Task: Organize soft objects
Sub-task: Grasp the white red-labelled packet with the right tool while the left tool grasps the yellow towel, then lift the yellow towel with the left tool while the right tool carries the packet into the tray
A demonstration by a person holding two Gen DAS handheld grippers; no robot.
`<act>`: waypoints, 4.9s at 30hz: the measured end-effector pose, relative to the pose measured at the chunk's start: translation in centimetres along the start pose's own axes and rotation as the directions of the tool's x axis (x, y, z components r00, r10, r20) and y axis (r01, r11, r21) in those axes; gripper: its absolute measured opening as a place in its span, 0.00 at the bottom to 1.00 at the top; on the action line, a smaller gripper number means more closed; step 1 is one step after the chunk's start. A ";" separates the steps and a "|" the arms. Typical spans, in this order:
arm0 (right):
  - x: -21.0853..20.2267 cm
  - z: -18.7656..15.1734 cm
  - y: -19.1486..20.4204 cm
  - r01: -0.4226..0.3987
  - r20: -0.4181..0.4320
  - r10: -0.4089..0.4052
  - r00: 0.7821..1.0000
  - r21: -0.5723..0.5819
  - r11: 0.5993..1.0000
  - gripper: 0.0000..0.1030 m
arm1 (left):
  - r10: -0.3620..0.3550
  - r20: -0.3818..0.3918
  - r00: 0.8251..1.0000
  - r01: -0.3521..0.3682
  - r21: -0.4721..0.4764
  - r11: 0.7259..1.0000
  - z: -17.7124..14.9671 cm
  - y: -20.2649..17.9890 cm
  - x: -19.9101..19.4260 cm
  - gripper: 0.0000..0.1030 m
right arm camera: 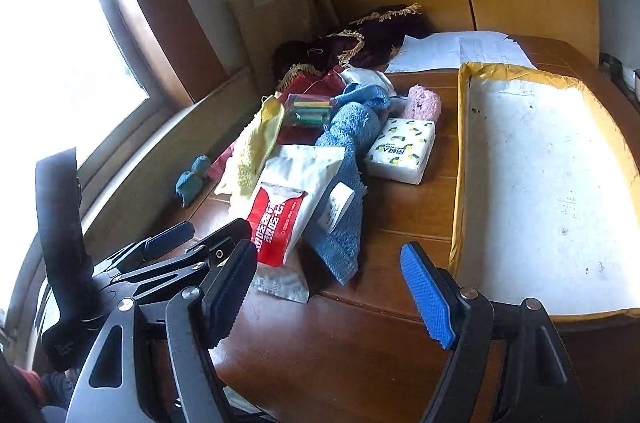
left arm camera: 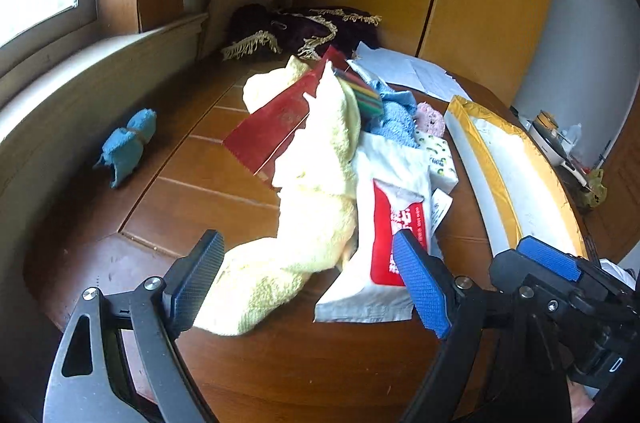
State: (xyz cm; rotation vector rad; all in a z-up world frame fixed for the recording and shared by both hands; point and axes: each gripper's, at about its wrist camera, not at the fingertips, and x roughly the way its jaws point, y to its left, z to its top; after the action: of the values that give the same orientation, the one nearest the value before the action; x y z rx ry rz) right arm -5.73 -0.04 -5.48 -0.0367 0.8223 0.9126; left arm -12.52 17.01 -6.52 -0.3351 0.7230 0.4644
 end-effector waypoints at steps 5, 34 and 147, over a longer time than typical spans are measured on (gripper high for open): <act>0.3 -0.1 0.5 0.018 0.002 -0.018 1.000 0.004 1.000 0.75 | -0.009 -0.017 1.000 0.008 -0.017 1.000 -0.1 0.9 0.7 0.84; 5.4 -1.5 -0.6 0.018 -0.135 -0.009 0.991 0.066 0.998 0.95 | -0.084 -0.058 0.995 0.078 -0.092 0.993 -0.4 2.8 3.8 0.85; -3.1 0.2 -15.7 0.256 0.000 -0.265 0.964 0.258 0.932 0.32 | -0.594 -0.297 0.748 0.618 -0.014 0.786 4.5 -18.7 8.6 0.40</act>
State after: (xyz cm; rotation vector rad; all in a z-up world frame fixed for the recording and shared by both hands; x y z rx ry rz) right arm 4.58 -12.04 -8.05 0.0936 0.8740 0.5507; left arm 5.21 5.70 -6.81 -0.5411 0.8631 -0.2503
